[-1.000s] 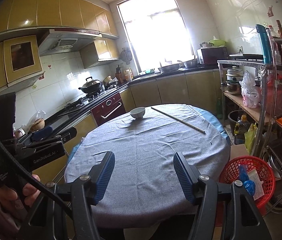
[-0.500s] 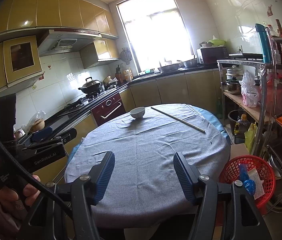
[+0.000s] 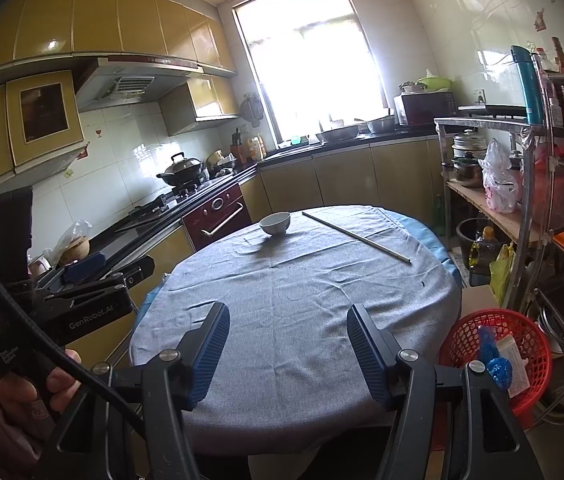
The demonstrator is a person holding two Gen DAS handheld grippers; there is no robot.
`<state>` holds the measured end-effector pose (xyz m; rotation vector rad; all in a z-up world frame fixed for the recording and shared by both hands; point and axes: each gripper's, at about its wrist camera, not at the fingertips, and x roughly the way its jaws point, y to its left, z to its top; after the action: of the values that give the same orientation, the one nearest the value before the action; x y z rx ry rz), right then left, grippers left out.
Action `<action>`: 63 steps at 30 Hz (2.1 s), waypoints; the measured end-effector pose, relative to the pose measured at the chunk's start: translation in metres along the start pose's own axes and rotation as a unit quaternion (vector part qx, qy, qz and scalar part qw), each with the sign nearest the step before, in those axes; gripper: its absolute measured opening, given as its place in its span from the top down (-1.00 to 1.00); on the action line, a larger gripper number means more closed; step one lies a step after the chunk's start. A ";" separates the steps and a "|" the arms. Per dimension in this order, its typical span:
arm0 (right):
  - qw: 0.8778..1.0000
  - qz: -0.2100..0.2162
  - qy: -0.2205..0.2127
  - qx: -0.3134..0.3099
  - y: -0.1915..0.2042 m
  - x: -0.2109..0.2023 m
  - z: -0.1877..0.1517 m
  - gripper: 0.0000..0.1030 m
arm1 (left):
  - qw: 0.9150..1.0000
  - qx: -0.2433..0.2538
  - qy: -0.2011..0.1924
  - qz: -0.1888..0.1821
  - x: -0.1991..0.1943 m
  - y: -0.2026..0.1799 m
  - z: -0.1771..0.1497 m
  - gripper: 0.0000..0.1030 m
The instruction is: Collect trash
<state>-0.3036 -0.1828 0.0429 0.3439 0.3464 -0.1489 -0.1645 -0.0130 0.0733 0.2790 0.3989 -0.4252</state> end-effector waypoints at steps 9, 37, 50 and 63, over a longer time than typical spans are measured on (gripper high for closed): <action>1.000 0.000 0.000 0.000 0.000 0.000 0.000 -0.26 | 1.000 0.002 0.002 -0.002 0.001 0.002 -0.002 -0.64; 1.000 0.002 0.003 0.003 0.002 0.002 -0.005 -0.26 | 1.000 0.005 0.006 -0.004 0.004 0.005 -0.003 -0.64; 1.000 0.003 0.006 0.003 0.003 0.005 -0.008 -0.26 | 1.000 0.011 0.014 -0.006 0.007 0.002 -0.002 -0.64; 1.000 0.002 0.007 0.006 0.000 0.005 -0.007 -0.26 | 1.000 0.014 0.020 -0.008 0.010 -0.002 0.000 -0.64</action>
<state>-0.3014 -0.1807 0.0346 0.3572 0.3577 -0.1438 -0.1569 -0.0181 0.0686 0.3126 0.4339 -0.4412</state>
